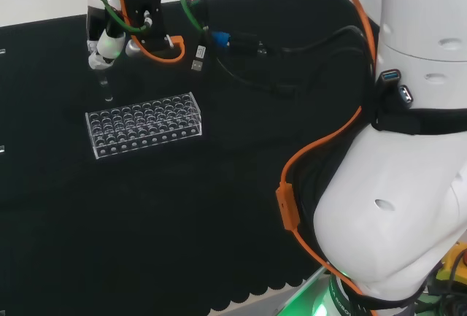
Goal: Shake the test tube.
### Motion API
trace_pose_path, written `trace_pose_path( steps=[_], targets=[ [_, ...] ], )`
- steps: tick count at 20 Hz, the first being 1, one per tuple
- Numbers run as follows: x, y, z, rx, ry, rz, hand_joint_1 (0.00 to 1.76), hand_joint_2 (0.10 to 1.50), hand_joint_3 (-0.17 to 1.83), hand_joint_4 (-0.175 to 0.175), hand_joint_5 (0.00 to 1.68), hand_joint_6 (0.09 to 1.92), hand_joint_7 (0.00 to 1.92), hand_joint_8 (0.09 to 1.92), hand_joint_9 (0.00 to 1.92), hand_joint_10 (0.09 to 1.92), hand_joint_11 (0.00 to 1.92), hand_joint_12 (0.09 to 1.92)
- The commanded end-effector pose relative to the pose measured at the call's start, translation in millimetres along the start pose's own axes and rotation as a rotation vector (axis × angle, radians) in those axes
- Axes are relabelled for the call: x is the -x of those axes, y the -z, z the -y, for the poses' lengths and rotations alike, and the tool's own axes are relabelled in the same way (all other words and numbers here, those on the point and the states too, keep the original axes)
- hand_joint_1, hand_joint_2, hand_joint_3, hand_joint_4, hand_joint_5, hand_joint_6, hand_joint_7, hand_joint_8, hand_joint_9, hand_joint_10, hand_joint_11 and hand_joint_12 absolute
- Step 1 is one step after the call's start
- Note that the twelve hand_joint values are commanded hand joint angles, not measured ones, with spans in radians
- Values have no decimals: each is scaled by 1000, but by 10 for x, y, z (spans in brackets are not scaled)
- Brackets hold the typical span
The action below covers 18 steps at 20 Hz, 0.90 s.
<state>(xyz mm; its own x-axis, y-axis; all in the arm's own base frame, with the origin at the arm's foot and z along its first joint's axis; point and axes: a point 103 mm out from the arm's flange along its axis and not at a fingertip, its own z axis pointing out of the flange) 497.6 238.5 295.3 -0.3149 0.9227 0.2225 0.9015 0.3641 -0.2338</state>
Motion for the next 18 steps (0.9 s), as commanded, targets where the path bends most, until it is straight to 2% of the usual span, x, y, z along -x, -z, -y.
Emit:
trace_pose_path(
  steps=[1, 11, 15, 18],
  targets=[
    [-24, 68, 98, 16, 2, 18, 1197, 681, 619, -173, 1261, 666, 1379, 577, 1121, 608, 665, 1316],
    [-2, 74, 115, 20, -9, 15, 1197, 681, 621, -172, 1261, 667, 1380, 576, 1120, 608, 666, 1316],
    [154, 83, 161, 17, -56, 13, 1197, 680, 621, -171, 1261, 668, 1381, 576, 1120, 608, 666, 1316],
    [381, 94, 250, 20, -117, 16, 1197, 681, 621, -170, 1260, 668, 1381, 576, 1120, 608, 667, 1316]
  ],
)
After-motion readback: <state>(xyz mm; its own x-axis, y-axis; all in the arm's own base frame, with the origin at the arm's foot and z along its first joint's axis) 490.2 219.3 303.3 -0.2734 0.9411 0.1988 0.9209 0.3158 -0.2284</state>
